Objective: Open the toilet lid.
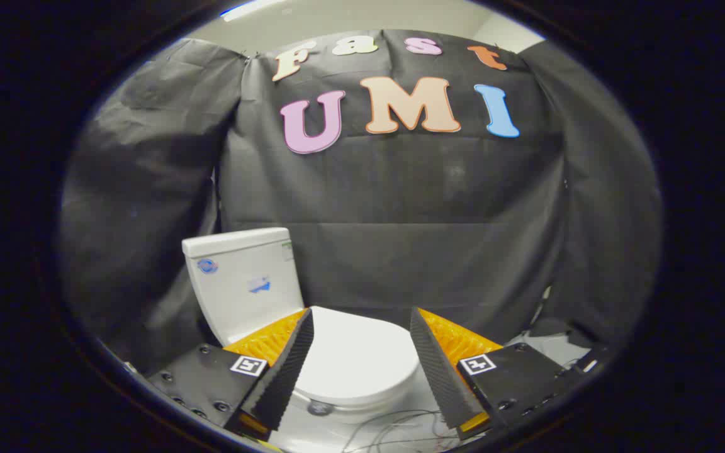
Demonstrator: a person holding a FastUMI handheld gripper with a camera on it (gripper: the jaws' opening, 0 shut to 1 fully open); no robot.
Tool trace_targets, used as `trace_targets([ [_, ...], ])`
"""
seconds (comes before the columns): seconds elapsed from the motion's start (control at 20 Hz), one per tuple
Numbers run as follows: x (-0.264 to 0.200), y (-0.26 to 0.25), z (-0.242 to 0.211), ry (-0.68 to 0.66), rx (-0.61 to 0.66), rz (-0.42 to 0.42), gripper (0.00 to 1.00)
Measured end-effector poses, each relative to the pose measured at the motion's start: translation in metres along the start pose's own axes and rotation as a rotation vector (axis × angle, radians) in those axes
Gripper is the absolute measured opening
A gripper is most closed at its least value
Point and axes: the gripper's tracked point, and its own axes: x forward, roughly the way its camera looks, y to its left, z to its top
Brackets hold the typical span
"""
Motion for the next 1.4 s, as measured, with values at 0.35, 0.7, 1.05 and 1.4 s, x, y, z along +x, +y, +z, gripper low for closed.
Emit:
trace_targets([
  [0.35, 0.031, 0.030, -0.033, -0.075, 0.290, -0.111, 0.92],
  [0.7, 0.022, 0.034, -0.083, -0.108, 0.526, -0.333, 0.85],
  [1.05, 0.005, 0.037, -0.129, -0.109, 0.723, -0.445, 0.85],
  [1.4, -0.007, 0.050, -0.176, -0.177, 0.988, -0.543, 0.85],
])
